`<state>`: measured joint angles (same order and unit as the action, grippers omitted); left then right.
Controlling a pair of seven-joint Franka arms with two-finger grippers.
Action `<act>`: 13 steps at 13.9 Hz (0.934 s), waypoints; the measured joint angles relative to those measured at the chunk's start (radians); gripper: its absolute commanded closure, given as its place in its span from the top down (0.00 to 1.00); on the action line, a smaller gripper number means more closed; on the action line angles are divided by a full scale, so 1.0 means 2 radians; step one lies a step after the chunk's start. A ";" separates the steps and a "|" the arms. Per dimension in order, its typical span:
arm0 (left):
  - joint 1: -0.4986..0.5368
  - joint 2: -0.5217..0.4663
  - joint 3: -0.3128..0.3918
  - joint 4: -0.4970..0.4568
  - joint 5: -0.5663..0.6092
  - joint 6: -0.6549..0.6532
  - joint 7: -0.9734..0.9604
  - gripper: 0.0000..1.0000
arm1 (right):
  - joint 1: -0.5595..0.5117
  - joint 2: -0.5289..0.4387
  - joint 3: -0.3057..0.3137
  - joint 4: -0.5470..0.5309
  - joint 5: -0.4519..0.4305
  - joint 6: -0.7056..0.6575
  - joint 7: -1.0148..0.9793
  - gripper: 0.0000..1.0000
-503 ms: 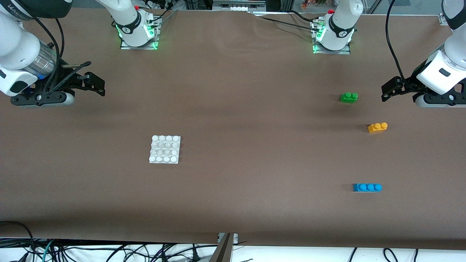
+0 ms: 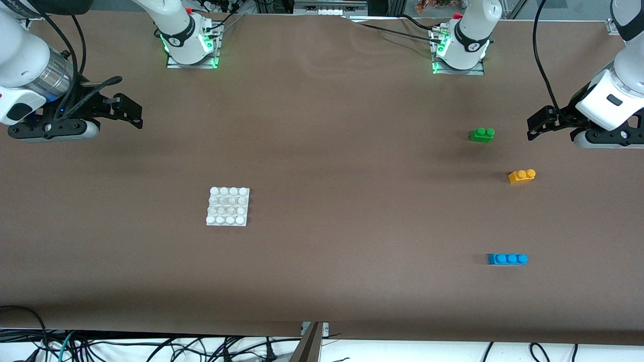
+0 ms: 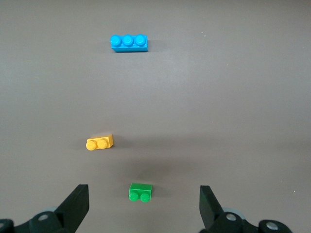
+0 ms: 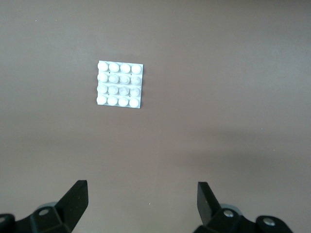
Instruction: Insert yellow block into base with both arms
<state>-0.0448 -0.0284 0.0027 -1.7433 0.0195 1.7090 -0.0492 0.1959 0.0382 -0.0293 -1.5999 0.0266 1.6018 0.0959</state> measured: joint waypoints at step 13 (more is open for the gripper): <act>0.000 0.000 0.000 0.000 0.000 0.000 0.000 1.00 | 0.000 -0.003 -0.001 -0.006 0.000 0.000 0.000 0.99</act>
<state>-0.0448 -0.0284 0.0027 -1.7433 0.0195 1.7089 -0.0492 0.1954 0.0314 -0.0308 -1.6118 0.0267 1.6018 0.0959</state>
